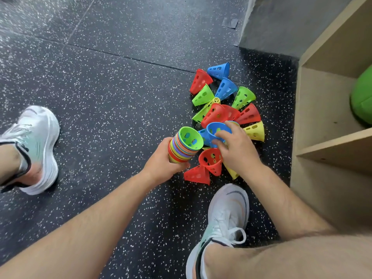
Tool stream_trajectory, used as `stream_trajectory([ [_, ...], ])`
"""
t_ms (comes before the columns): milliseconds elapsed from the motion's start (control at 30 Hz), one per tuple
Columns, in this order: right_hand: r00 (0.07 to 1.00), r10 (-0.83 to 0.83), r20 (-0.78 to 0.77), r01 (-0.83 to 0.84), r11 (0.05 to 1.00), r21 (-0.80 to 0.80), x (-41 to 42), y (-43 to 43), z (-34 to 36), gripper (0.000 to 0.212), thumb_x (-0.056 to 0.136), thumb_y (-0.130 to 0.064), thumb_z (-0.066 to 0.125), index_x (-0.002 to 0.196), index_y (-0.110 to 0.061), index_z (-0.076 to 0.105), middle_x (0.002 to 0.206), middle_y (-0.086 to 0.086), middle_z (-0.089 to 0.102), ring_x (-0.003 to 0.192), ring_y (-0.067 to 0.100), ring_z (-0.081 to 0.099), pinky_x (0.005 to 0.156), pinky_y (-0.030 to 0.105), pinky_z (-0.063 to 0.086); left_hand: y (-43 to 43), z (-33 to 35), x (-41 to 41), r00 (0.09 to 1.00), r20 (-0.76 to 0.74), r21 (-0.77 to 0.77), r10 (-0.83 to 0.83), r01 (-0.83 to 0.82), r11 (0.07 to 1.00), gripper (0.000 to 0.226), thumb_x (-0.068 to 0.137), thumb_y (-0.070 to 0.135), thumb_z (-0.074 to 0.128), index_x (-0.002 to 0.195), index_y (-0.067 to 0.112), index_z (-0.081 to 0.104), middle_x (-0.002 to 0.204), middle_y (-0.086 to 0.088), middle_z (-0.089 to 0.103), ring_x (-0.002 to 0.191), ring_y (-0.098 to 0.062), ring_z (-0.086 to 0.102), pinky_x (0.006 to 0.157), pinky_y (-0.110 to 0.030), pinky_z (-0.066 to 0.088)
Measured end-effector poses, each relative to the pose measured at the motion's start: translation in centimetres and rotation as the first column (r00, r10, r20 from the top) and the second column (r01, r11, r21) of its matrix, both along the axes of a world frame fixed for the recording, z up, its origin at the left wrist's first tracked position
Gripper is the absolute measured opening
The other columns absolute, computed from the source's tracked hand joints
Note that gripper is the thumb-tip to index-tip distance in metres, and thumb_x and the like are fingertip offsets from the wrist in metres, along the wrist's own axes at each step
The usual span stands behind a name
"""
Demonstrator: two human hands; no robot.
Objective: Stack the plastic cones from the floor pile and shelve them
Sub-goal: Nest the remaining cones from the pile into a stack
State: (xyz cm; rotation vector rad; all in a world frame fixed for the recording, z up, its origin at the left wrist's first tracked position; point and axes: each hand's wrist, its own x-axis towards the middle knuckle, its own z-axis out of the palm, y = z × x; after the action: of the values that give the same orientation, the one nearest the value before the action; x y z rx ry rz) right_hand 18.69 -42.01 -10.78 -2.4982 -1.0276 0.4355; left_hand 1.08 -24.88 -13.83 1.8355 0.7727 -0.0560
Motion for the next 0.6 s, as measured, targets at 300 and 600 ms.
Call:
stream_trajectory([
  [300,0.988,-0.117,-0.1,0.145,0.918,0.369,0.2,-0.2,3.2,0.026,0.101,-0.024,0.059,0.12,-0.007,0.063,0.129,0.008,0.061,0.128,0.017,0.049,0.105,0.018,0.033,-0.1,-0.2,0.1,1.0,-0.009,0.001,0.02,-0.02,1.0,0.07,0.074,0.024,0.092,0.128,0.031,0.048,0.11,0.012,0.067,0.098,-0.002,0.066,0.09,-0.028,0.052],
  [600,0.994,0.047,-0.095,0.005,0.872,0.49,-2.6,1.6,3.0,0.035,0.1,-0.028,0.06,0.133,-0.02,0.063,0.136,0.006,0.061,0.133,0.018,0.051,0.111,0.03,0.038,-0.1,0.0,0.0,0.999,0.003,-0.013,0.052,-0.052,0.999,0.067,0.066,0.031,0.087,0.12,0.039,0.047,0.109,0.008,0.07,0.1,-0.013,0.069,0.096,-0.044,0.056],
])
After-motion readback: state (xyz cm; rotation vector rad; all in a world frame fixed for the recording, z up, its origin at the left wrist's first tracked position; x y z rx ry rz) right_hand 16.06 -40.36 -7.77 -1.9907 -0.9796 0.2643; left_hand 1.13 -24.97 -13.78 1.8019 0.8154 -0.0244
